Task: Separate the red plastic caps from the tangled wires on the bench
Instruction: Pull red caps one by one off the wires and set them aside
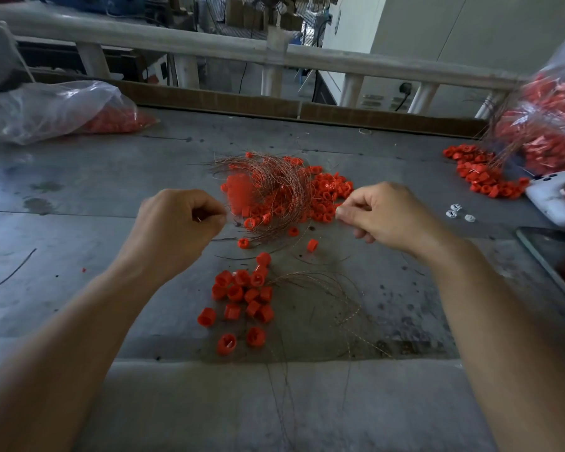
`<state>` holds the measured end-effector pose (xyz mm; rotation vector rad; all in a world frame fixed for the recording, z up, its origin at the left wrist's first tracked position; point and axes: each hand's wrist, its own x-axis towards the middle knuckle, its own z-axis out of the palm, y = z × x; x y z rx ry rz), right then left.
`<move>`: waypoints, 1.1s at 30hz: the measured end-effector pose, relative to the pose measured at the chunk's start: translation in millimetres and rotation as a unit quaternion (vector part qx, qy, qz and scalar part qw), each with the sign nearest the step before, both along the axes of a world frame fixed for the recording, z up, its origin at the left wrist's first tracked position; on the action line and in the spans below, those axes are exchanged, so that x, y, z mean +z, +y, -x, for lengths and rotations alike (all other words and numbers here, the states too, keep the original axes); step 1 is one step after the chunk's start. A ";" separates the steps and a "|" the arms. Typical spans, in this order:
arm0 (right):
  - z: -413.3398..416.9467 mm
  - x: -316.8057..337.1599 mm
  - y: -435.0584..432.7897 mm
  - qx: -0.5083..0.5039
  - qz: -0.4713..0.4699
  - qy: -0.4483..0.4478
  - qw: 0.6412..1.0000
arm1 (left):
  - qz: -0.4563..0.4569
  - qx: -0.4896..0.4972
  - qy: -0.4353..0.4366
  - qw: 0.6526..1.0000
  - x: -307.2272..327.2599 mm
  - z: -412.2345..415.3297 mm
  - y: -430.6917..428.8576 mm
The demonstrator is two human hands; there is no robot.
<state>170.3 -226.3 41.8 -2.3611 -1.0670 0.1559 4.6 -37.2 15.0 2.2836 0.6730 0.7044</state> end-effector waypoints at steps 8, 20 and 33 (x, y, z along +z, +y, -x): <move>14.4 -24.7 21.3 0.122 0.067 -0.065 0.988 | -0.034 -0.028 -0.009 0.999 1.8 1.1 -11.3; 38.6 7.6 17.9 0.113 -0.301 0.240 0.916 | -0.026 -0.154 -0.149 0.976 10.4 5.5 -32.0; 26.4 -2.9 21.8 0.029 -0.273 0.173 0.946 | 0.181 -0.174 -0.180 0.951 8.4 4.7 -30.6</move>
